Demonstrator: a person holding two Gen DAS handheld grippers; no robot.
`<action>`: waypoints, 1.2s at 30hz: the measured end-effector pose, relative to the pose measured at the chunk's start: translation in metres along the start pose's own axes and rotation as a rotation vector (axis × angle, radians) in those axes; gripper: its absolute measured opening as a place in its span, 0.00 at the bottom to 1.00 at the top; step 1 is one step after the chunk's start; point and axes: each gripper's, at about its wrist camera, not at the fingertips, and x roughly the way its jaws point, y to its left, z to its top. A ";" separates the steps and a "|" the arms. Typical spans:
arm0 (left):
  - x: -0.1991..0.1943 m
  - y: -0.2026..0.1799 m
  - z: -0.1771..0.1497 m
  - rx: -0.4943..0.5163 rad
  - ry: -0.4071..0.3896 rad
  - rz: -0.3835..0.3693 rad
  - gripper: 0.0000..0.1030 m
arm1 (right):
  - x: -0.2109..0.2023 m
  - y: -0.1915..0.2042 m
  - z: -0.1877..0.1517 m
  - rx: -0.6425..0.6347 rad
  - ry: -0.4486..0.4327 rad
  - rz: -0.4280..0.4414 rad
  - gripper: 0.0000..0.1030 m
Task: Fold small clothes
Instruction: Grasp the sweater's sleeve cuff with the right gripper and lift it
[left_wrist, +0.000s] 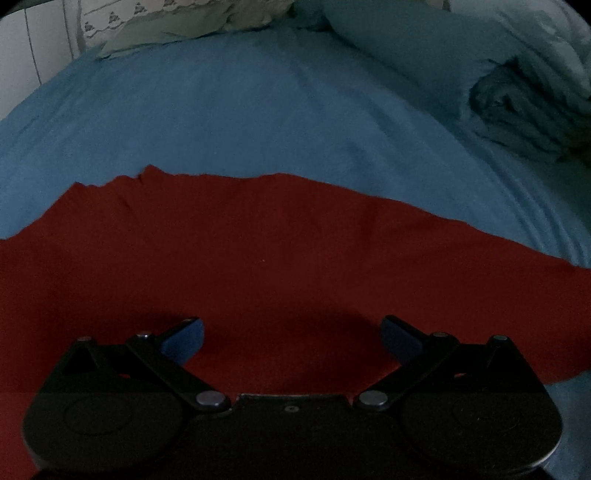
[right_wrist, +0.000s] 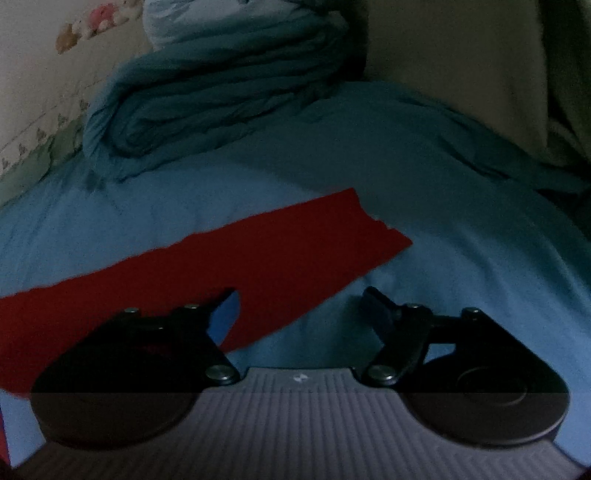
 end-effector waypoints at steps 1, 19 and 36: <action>0.003 0.000 0.001 0.001 -0.003 0.007 1.00 | 0.004 -0.001 0.001 0.007 -0.005 -0.003 0.75; -0.017 0.024 0.016 0.039 -0.048 0.027 1.00 | -0.042 0.075 0.061 0.003 -0.097 0.140 0.20; -0.122 0.296 -0.046 -0.119 -0.142 0.227 1.00 | -0.123 0.477 -0.089 -0.429 0.012 0.876 0.20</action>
